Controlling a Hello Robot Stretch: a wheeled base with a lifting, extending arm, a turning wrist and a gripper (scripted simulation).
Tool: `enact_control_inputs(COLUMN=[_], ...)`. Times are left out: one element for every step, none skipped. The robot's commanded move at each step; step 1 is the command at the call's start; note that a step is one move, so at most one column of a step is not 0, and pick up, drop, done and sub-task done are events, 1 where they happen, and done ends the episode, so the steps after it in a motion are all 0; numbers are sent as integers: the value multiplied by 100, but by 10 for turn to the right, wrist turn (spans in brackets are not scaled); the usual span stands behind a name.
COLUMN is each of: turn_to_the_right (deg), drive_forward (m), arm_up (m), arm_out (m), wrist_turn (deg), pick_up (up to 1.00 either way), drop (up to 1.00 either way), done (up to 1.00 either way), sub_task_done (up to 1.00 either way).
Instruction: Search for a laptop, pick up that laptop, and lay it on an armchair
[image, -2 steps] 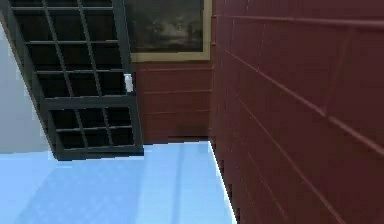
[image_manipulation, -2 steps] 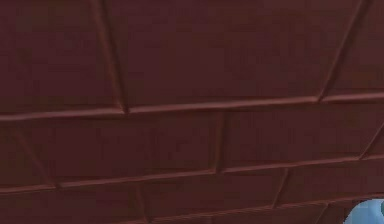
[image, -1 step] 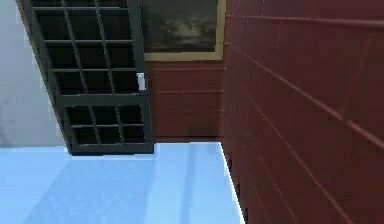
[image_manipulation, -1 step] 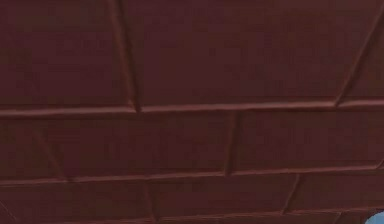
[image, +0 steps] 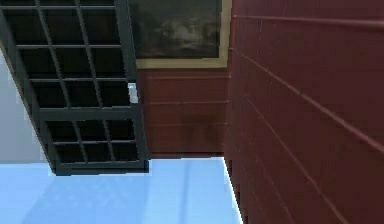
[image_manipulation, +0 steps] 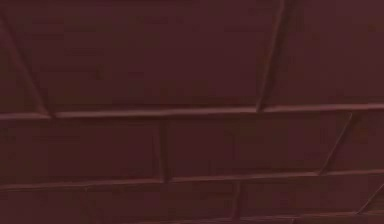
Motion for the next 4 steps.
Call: enact_control_inputs(turn_to_the_right=[-450, -360, 0, -30], drive_forward=[0, 0, 100, 0], arm_up=[0, 0, 0, 0], arm_out=[0, 0, 0, 0], wrist_turn=[0, 0, 0, 0], pick_up=[0, 0, 0, 0], drop=[0, 0, 0, 0], done=[0, 0, 0, 0], sub_task_done=[0, 0, 0, 0])
